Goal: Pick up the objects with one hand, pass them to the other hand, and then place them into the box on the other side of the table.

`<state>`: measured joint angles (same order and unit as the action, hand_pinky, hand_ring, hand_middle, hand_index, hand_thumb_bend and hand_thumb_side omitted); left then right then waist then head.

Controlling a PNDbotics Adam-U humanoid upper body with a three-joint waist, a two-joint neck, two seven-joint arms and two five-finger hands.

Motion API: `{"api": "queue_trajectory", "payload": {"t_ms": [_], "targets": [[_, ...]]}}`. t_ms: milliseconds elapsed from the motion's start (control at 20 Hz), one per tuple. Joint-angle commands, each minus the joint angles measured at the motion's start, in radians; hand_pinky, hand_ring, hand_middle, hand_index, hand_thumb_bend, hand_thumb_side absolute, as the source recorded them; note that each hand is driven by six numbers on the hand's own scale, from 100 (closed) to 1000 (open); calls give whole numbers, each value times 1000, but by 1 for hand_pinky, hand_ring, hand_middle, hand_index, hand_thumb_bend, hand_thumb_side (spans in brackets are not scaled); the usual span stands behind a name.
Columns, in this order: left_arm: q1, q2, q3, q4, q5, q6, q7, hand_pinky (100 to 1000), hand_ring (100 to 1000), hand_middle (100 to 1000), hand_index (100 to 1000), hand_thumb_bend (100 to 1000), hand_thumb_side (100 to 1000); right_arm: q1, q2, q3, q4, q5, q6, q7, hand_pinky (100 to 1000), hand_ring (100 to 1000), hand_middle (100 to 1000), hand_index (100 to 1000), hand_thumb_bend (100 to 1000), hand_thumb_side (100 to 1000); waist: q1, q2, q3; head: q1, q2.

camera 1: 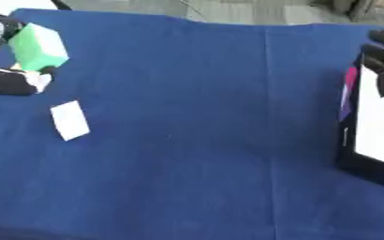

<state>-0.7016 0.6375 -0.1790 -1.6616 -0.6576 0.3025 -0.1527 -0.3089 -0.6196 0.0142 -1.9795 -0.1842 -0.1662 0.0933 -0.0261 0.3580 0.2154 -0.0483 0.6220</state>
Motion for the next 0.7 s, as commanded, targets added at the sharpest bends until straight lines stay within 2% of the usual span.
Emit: {"api": "queue_trajectory", "payload": {"t_ms": [50,300,700], "targets": [[-5,-55,-3,-31,-76,-41,95,792,679,615,678,100,182,-50,-44,33,-20,-13,27,43,991,1000,1000,979,100,517,1,-30,-2,-8,2],[9,-184,-9,-34,-250,-104,202,779,663,627,678,100,153,-162,-35,119,-20,-14,122,133,994,1000,1000,989,100,546,-4,-35,-9,-10,13],[18,-274,-30,-12,-411,-154,275,744,584,629,674,100,129,-282,11,199,-20,56,270,211,999,1000,1000,1000,100,594,-4,-42,-17,-16,30]]}}
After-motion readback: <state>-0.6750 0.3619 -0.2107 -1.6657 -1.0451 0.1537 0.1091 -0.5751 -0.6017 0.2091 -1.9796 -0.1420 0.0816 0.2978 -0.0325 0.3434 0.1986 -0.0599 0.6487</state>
